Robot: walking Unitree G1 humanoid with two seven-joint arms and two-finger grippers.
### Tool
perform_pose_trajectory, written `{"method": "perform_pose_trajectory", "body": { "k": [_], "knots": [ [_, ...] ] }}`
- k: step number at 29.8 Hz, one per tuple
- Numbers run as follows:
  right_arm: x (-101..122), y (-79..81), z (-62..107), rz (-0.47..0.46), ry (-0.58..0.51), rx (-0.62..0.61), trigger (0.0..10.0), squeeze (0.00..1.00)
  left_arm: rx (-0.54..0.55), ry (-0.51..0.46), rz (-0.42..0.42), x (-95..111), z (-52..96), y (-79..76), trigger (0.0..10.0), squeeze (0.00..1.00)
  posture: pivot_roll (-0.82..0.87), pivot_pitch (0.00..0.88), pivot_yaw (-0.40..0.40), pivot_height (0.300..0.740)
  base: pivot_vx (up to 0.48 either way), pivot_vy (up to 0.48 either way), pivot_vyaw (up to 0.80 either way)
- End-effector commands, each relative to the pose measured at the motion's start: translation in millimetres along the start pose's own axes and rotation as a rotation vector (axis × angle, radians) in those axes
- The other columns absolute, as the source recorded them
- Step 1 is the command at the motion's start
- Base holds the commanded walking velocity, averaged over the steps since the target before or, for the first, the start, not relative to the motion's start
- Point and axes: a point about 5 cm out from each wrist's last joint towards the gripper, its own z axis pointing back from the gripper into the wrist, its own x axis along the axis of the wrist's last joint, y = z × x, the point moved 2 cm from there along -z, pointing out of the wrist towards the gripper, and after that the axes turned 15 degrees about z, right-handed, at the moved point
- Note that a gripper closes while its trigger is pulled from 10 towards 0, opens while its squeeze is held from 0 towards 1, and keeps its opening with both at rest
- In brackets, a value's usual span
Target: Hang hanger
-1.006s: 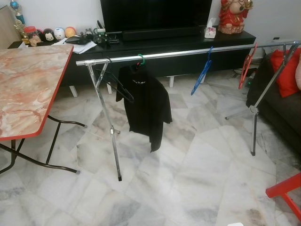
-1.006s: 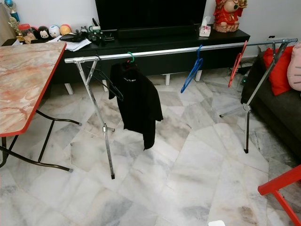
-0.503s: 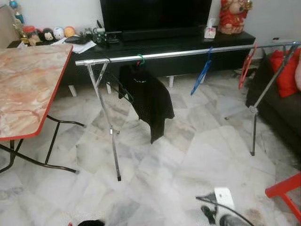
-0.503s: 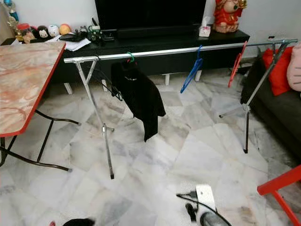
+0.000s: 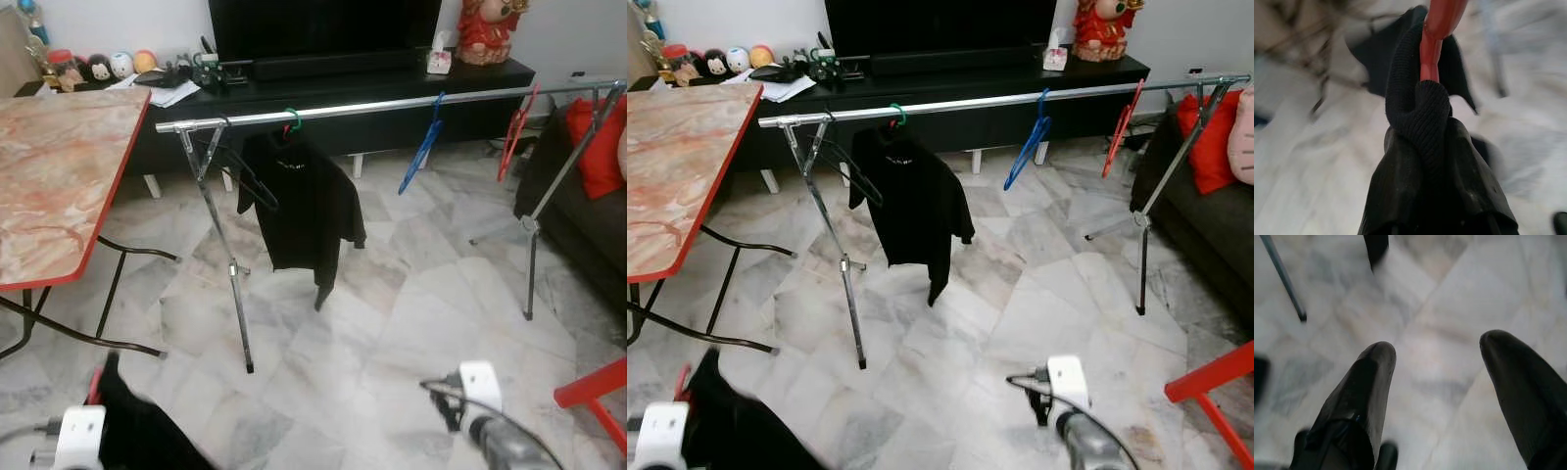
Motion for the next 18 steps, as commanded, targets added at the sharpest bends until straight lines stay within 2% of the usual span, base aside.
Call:
{"method": "perform_pose_trajectory", "body": {
  "k": [1,3,5,6,7,8,9,10,11,16,17,18],
  "knots": [
    [14.3,-4.0,-1.4,0.031,-0.064,0.023,10.0,0.00,-0.097,-0.008,-0.073,6.4,-0.3,-11.7,10.0,0.00,-0.02,0.000,0.039,0.740,0.000,0.000,0.00],
    [26.1,-3.4,-2.8,0.038,-0.113,0.067,10.0,0.00,-0.160,-0.033,-0.124,19.8,-2.5,-22.4,10.0,0.00,-0.03,0.000,0.036,0.740,0.000,0.000,0.00],
    [31.9,3.9,-3.9,0.048,-0.137,0.138,10.0,0.00,-0.205,-0.069,-0.131,36.4,-2.7,-33.3,10.0,0.00,-0.02,0.000,0.032,0.740,0.000,0.000,0.00],
    [31.9,3.9,-3.9,0.048,-0.137,0.138,10.0,0.00,-0.205,-0.069,-0.131,36.4,-2.7,-33.3,10.0,0.00,-0.02,0.000,0.032,0.740,0.000,0.000,0.00],
    [35.5,8.3,-3.6,0.081,-0.161,0.180,10.0,0.00,-0.238,-0.086,-0.133,44.2,-2.6,-40.4,10.0,0.00,-0.02,0.000,0.032,0.740,0.000,0.000,0.00],
    [44.4,14.9,-3.0,0.103,-0.213,0.254,10.0,0.00,-0.309,-0.118,-0.157,59.7,-1.7,-56.8,10.0,0.00,-0.02,0.000,0.032,0.740,0.000,0.000,0.00],
    [47.9,16.6,-2.7,0.100,-0.232,0.276,10.0,0.00,-0.337,-0.128,-0.161,64.5,-0.8,-63.3,10.0,0.00,-0.02,0.000,0.028,0.740,0.000,0.000,0.00],
    [51.7,17.4,-2.5,0.113,-0.251,0.291,10.0,0.22,-0.367,-0.135,-0.166,68.4,-0.1,-70.8,10.0,0.00,-0.03,0.000,0.029,0.740,0.000,0.000,0.00],
    [55.3,18.0,-2.0,0.135,-0.270,0.305,10.0,0.22,-0.396,-0.136,-0.171,72.0,1.8,-77.9,10.0,0.00,-0.03,0.000,0.029,0.740,0.000,0.000,0.00],
    [55.9,17.9,-1.4,0.139,-0.276,0.317,10.0,0.22,-0.399,-0.115,-0.174,74.7,5.9,-79.6,10.0,0.00,-0.03,0.000,0.029,0.740,0.000,0.000,0.00],
    [61.5,19.9,-0.4,0.145,-0.303,0.357,10.0,1.00,-0.441,-0.116,-0.183,78.1,7.2,-92.4,10.0,0.00,-0.03,0.000,0.030,0.740,0.000,0.000,0.00],
    [63.1,20.5,0.0,0.147,-0.311,0.369,10.0,1.00,-0.453,-0.115,-0.185,79.2,7.9,-96.1,10.0,0.00,-0.03,0.000,0.030,0.740,0.000,0.000,0.00]
  ]
}}
